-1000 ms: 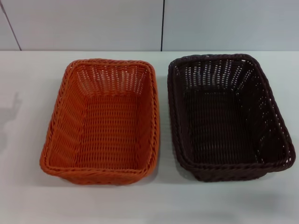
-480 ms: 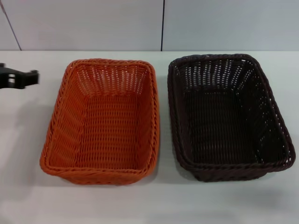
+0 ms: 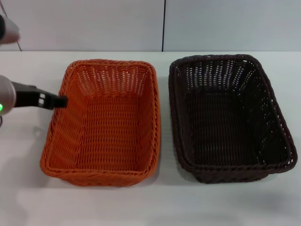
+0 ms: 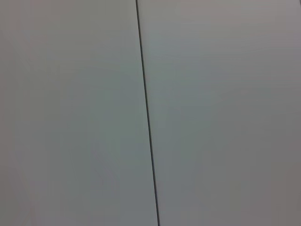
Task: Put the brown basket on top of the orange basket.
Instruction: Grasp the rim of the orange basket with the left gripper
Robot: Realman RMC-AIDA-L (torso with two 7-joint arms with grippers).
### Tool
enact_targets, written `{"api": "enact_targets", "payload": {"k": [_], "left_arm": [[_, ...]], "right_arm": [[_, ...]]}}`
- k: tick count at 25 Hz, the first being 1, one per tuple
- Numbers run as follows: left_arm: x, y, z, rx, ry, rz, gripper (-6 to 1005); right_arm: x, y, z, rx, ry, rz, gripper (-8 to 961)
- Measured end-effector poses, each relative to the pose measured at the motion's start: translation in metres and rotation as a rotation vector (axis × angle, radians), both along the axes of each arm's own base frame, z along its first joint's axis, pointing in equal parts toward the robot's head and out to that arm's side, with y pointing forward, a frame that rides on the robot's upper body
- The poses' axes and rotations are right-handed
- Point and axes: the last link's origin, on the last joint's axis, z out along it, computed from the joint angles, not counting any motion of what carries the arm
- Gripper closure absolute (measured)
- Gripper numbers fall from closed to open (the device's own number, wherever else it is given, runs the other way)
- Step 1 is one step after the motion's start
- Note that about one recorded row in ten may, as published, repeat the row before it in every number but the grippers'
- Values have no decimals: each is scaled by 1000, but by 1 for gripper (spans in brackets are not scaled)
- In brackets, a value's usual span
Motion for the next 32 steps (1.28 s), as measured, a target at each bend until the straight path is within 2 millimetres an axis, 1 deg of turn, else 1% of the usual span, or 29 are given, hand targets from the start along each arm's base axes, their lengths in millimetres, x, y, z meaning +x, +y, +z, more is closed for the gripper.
{"api": "enact_targets", "payload": {"k": [10, 23, 27, 32], "left_arm": [[-19, 9, -25, -85, 20, 78, 227], [-21, 17, -35, -136, 46, 88, 232], [-21, 18, -36, -153, 67, 87, 443], [-16, 17, -35, -162, 84, 66, 524]], "right_arm": [[2, -1, -2, -10, -4, -8, 251], [5, -3, -3, -20, -10, -15, 251], [4, -3, -3, -21, -10, -14, 251], [5, -5, -3, -17, -12, -15, 252]]}}
